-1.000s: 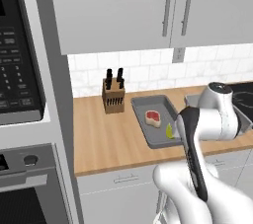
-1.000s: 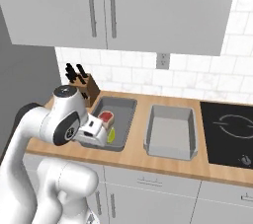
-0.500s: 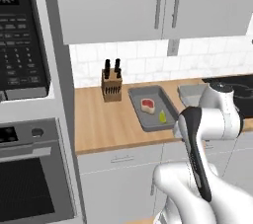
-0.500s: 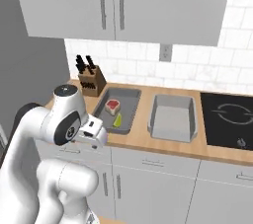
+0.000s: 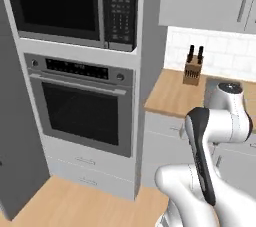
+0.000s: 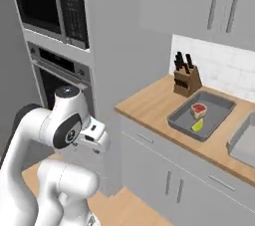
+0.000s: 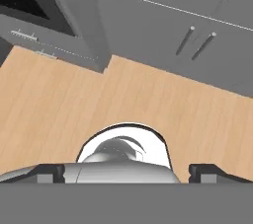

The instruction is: Place one lemon wedge and one steak in each tupperware on the nearby counter, to pack two identical lunches.

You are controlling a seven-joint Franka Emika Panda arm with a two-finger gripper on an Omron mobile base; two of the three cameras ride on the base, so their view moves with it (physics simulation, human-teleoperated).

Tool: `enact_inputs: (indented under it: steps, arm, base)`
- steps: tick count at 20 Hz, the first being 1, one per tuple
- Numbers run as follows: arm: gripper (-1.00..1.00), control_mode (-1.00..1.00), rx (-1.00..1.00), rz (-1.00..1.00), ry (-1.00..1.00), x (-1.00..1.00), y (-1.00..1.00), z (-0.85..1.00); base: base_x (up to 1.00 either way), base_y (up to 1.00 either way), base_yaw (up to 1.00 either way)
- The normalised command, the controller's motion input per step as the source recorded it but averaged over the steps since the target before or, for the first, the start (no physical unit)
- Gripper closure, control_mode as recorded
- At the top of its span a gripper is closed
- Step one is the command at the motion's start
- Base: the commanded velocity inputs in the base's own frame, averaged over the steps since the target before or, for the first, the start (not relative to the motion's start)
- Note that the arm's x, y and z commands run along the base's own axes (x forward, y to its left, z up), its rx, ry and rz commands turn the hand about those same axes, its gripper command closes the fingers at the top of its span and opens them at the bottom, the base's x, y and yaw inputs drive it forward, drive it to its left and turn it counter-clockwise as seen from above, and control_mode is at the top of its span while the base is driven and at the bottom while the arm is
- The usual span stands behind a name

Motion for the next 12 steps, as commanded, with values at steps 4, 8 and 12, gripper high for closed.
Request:
enact_inputs:
  steps: [4, 8, 12]
  arm:
    - [-1.00, 1.00, 0.00, 0.00, 0.00, 0.00, 0.00, 0.00]
    - [-1.00, 1.00, 0.00, 0.00, 0.00, 0.00, 0.00, 0.00]
    - [-1.00, 1.00, 0.00, 0.00, 0.00, 0.00, 0.00, 0.00]
  base:
    - [-0.13, 0.00, 1.00]
    - [-0.09, 0.00, 1.00]
    - [0.04, 0.09, 0.98]
